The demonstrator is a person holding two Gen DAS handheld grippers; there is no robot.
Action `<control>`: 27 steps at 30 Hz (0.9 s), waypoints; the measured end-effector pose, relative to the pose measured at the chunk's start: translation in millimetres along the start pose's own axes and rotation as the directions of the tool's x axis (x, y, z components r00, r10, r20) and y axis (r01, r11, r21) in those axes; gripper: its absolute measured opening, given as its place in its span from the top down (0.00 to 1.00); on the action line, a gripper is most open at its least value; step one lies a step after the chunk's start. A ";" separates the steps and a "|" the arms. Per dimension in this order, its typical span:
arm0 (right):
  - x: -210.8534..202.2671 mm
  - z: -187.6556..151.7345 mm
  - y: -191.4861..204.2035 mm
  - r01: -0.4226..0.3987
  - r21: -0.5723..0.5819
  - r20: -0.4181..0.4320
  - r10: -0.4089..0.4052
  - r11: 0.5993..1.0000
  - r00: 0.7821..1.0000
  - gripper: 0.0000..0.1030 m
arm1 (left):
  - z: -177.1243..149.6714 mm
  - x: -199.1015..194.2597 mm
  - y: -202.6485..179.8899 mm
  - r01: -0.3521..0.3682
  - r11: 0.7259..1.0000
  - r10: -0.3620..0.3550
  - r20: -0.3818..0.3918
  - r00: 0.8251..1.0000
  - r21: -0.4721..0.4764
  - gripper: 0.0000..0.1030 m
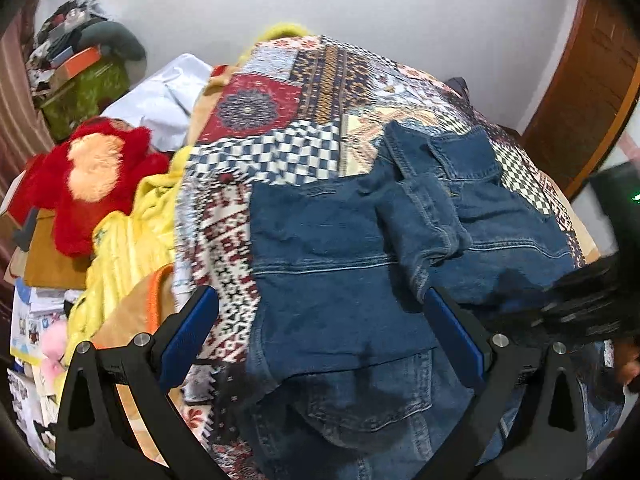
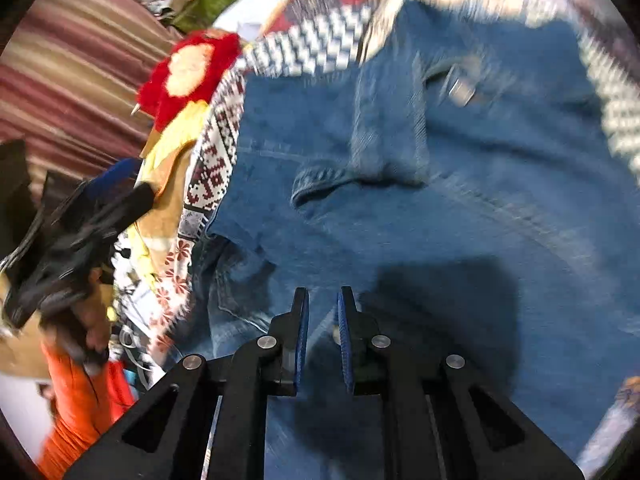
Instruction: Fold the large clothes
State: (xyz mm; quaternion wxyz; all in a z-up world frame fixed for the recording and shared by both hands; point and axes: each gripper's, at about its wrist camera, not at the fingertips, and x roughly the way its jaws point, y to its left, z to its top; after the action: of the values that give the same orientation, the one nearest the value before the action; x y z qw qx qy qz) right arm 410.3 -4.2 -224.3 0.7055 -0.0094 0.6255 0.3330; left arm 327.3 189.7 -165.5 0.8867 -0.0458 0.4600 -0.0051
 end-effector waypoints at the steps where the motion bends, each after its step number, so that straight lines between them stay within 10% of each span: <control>1: -14.6 0.1 -2.2 0.013 -0.011 0.029 -0.013 1.000 1.000 0.89 | 2.2 3.4 -5.6 0.008 1.000 -0.008 -0.004 1.000 0.010 0.00; 12: -123.8 -18.3 -100.7 0.371 0.044 0.182 -0.372 0.928 0.910 0.89 | 9.1 105.2 -95.0 -0.010 0.962 0.058 -0.167 0.984 0.274 0.00; 21: -48.5 -41.5 -173.7 0.411 0.095 -0.005 -0.413 0.906 0.911 0.89 | 28.3 140.6 -100.9 -0.074 0.978 0.098 -0.122 0.988 0.193 0.01; 27: -34.5 -44.8 -160.5 0.513 -0.044 0.036 -0.512 0.857 0.858 0.89 | 15.7 125.9 -92.0 -0.088 0.972 0.106 -0.072 0.992 0.218 0.32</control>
State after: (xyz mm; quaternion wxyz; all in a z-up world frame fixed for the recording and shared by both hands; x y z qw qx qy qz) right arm 448.5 -164.2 -268.1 0.7753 -0.1900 0.5834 0.1498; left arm 415.8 92.8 -251.3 0.8658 0.0730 0.4948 -0.0134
